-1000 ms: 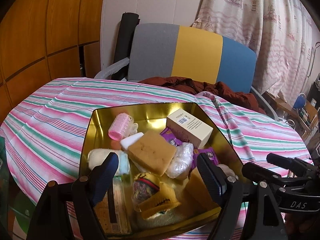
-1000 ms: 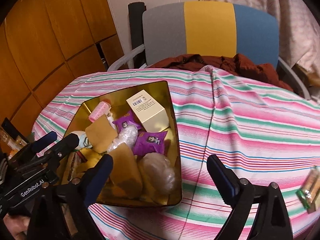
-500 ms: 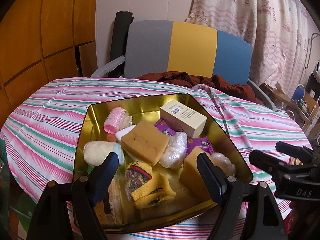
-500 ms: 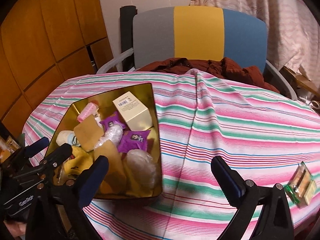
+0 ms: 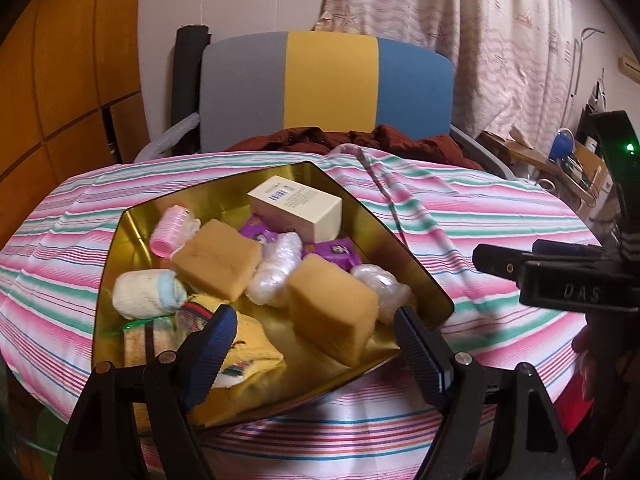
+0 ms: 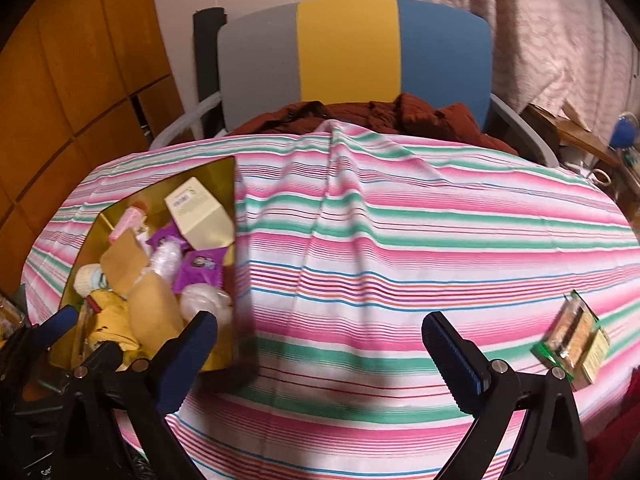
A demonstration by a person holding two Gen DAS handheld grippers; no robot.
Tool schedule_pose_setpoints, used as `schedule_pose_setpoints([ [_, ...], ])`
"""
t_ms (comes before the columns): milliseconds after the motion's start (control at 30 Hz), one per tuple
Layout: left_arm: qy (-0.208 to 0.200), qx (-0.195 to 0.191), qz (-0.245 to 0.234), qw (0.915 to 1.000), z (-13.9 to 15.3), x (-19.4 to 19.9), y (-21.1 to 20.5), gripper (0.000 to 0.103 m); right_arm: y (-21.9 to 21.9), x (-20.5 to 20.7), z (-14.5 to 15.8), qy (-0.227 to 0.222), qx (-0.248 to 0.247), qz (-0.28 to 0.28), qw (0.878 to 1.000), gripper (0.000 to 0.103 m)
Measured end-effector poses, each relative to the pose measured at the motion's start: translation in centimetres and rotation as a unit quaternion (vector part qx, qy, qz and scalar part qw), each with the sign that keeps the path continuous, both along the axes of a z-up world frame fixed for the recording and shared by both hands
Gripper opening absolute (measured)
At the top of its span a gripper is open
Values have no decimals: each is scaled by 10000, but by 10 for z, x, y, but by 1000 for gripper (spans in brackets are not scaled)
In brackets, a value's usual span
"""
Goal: Organize objects
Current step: 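Withdraw both open tools from the tray toward the cracker packet and green box, then grasp the cream box with green print with the right tool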
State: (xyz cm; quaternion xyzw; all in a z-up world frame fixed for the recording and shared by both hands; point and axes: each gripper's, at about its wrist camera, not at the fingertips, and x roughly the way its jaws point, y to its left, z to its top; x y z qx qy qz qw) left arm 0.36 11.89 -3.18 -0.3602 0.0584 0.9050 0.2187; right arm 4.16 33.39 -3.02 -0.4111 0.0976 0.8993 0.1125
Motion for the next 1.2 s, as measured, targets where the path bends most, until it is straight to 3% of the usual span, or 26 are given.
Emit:
schedule_pose_setpoints([
  [233, -134, 180, -21, 9997, -3, -2, -2, 82, 26, 12, -7, -213, -40, -247, 9995, 103],
  [500, -210, 516, -119, 9984, -1, -2, -6, 81, 100, 42, -7, -466, -360, -1227, 9907, 103],
  [667, -235, 578, -192, 9979, -1, -3, -4, 81, 169, 70, 0, -594, -735, -2224, 9704, 103],
  [767, -251, 596, -207, 9977, -1, -3, -3, 81, 214, 89, -4, -658, -1216, -2801, 9499, 103],
  [900, -267, 614, -187, 9976, -2, -4, -6, 81, 264, 103, -24, -808, -1928, -3504, 9130, 103],
  [1000, -277, 600, -155, 9977, -3, -4, -6, 81, 281, 100, -41, -910, -2252, -3721, 8959, 103],
  [1133, -267, 569, -152, 9979, -3, -3, -7, 81, 285, 85, -59, -961, -2430, -3711, 8911, 103],
  [1200, -265, 559, -156, 9980, -3, -3, -6, 81, 279, 71, -63, -718, -2740, -3214, 9036, 103],
])
